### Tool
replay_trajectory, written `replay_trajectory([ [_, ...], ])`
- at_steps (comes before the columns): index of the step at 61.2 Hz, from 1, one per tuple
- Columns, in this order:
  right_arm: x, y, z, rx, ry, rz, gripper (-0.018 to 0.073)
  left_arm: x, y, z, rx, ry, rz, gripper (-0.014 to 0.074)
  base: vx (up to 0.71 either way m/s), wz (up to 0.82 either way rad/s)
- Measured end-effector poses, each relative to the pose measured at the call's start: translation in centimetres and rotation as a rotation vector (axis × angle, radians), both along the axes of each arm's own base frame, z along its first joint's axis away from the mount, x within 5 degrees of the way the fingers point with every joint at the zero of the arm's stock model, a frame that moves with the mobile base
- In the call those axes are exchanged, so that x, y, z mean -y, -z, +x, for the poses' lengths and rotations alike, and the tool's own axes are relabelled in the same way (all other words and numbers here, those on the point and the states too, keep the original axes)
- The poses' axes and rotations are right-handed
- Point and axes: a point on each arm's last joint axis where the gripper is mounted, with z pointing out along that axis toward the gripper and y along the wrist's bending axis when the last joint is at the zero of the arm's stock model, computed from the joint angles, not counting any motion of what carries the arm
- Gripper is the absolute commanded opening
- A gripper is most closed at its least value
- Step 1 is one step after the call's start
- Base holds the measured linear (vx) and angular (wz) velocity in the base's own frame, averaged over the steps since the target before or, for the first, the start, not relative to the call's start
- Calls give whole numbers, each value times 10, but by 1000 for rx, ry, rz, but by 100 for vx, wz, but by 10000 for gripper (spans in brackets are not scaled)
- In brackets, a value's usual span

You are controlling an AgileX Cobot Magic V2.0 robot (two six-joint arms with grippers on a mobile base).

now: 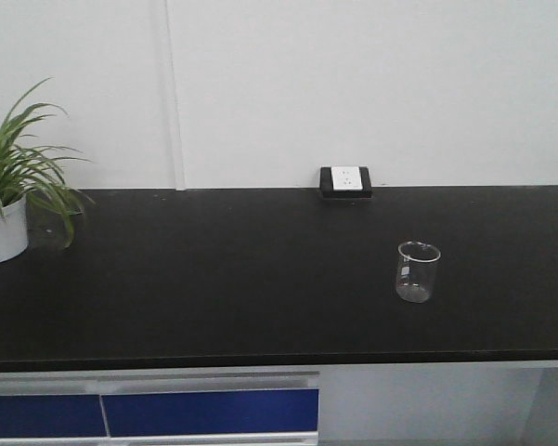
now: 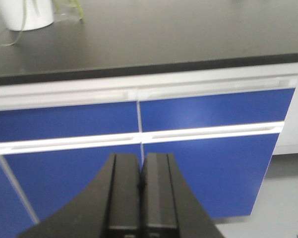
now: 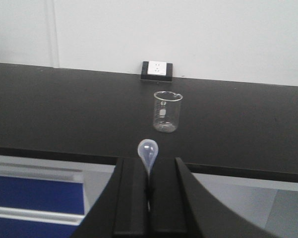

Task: Grab transparent chemical and place on left bench
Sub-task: 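Turn the base away from the bench while holding the dropper, then drive to the bench with white bins and the empty glass beaker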

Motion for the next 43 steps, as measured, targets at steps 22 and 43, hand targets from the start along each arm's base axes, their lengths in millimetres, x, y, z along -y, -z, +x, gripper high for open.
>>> replay_trajectory([
  [22, 0, 0, 0, -3, 1, 0, 86, 0, 0, 0, 0, 0, 0, -3, -24, 48],
  [43, 0, 1, 0, -4, 1, 0, 86, 0, 0, 0, 0, 0, 0, -3, -18, 88],
])
